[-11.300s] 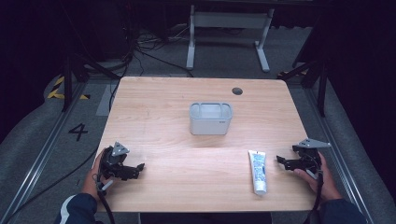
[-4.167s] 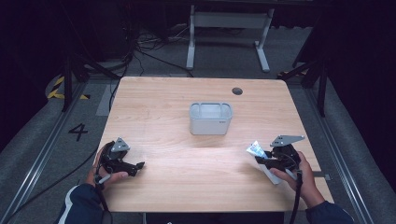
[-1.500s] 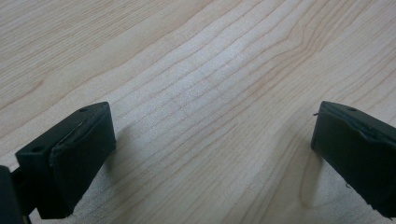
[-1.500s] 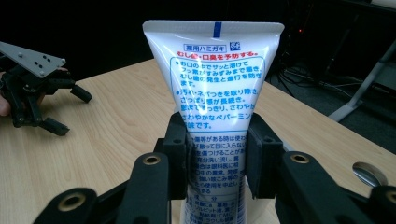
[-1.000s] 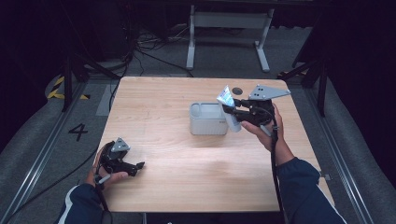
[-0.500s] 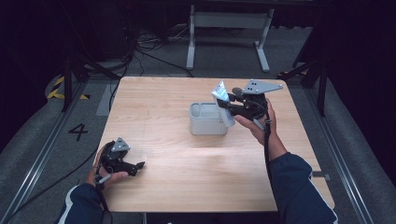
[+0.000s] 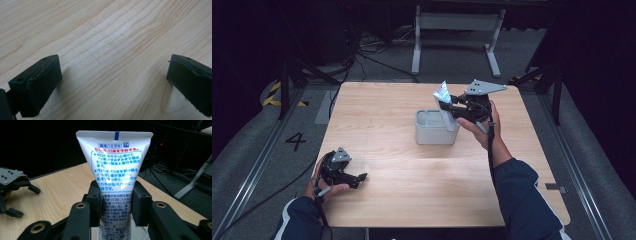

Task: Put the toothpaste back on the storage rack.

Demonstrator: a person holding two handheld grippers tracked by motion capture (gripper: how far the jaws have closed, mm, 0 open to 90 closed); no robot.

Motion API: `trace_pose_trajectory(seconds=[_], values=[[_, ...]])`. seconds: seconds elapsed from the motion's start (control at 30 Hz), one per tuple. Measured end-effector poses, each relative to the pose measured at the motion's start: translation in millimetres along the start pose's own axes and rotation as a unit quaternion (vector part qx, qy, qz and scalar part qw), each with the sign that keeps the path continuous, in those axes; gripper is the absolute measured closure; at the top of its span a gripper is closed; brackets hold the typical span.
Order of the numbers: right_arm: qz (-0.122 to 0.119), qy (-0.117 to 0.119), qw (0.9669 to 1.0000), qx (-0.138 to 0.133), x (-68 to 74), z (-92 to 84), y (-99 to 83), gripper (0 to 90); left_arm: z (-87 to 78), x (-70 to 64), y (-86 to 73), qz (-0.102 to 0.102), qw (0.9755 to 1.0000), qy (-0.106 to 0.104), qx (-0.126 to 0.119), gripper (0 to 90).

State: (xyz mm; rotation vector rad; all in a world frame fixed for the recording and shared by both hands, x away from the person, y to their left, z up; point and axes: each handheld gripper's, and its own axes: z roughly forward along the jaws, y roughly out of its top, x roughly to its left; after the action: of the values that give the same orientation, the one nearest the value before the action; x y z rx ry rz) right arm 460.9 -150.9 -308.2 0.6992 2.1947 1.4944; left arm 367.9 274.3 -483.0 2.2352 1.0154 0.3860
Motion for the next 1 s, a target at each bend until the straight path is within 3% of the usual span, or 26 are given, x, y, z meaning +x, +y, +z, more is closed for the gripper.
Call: trace_pose_trajectory(seconds=[0.47, 1.0], values=[[-0.003, 0.003, 1.0000, 0.002, 0.5, 19.9, 6.8, 65.7, 0.2, 0.0, 0.4, -0.001, 1.0000, 0.000, 0.000, 0.2], [0.003, -0.002, 0.9999, 0.016, -9.8, 43.7, 5.9, 65.4, 0.1, -0.4, 0.3, -0.003, 1.0000, -0.002, 0.001, 0.2]])
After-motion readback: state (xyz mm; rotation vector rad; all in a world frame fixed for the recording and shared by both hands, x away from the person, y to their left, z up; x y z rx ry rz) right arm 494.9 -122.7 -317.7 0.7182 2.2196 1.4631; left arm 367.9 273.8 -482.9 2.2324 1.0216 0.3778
